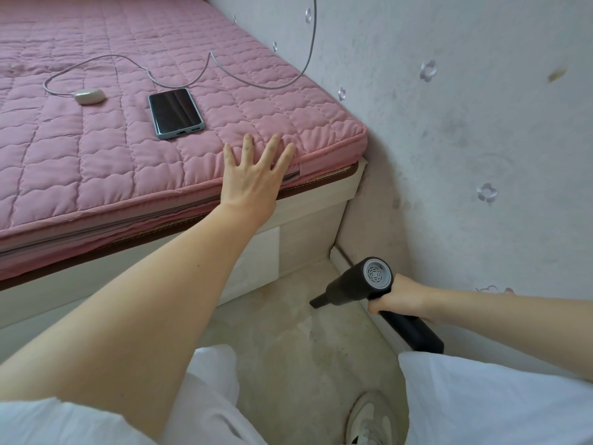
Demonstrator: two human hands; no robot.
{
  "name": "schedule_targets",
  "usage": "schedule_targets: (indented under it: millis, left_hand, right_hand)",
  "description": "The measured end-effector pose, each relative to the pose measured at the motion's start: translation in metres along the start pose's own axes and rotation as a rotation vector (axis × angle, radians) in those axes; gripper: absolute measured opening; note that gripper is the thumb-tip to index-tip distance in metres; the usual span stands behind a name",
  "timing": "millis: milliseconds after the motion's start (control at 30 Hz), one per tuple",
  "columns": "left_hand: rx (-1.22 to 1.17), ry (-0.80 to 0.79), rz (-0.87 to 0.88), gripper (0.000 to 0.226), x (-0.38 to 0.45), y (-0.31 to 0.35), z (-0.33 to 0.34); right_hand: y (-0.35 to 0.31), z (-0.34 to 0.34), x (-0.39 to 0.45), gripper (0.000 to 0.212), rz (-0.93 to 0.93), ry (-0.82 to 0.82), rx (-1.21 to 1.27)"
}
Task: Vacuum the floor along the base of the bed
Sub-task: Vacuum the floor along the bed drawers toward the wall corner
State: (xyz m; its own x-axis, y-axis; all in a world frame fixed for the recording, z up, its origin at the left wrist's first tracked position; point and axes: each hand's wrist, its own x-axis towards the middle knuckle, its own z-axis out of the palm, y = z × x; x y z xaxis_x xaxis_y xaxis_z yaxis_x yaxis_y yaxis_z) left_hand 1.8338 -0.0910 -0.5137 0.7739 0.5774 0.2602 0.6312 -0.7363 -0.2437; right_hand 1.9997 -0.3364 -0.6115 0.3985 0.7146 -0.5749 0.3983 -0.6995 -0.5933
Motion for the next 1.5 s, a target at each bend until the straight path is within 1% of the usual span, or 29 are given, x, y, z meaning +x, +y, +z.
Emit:
schedule_targets:
  millis: [200, 600, 767, 900, 967, 1100, 1167, 1233, 1367, 1500]
  left_hand:
    - [-0.001, 0.000, 0.001, 0.098, 0.000, 0.000, 0.000]
    - [0.000, 0.003, 0.011, 0.096, -0.001, -0.001, -0.001]
    - [0.002, 0.004, 0.015, 0.095, -0.001, -0.001, -0.002]
    - [0.001, 0.003, 0.017, 0.095, -0.001, -0.001, -0.002]
    - [0.003, 0.004, 0.017, 0.095, -0.001, -0.001, -0.002]
    - [0.004, 0.003, 0.018, 0.096, -0.002, -0.001, -0.001]
    - [0.007, 0.007, 0.022, 0.096, -0.002, -0.002, 0.000]
    - [0.007, 0.009, 0.023, 0.095, -0.002, -0.001, 0.000]
    - [0.008, 0.006, 0.023, 0.094, -0.003, 0.000, -0.001]
    - [0.009, 0.001, 0.022, 0.093, -0.003, -0.001, -0.002]
  right_hand:
    - [-0.002, 0.003, 0.001, 0.015, -0.031, -0.069, -0.013]
    - [0.003, -0.003, 0.010, 0.021, -0.031, 0.030, -0.059]
    - [0.000, -0.001, 0.011, 0.029, -0.032, -0.016, -0.064]
    - [-0.007, 0.007, 0.013, 0.028, -0.063, -0.062, -0.083]
    - [-0.010, 0.010, 0.015, 0.028, -0.065, -0.040, -0.089]
    - [-0.018, 0.011, 0.019, 0.022, -0.067, 0.009, -0.084]
    - [-0.021, 0.009, 0.018, 0.025, -0.055, -0.001, -0.115]
    - [-0.022, 0.006, 0.018, 0.032, -0.050, -0.030, -0.196]
    - [-0.026, 0.001, 0.010, 0.025, -0.091, -0.043, -0.434]
    - [-0.026, -0.006, 0.005, 0.032, -0.106, -0.086, -0.458]
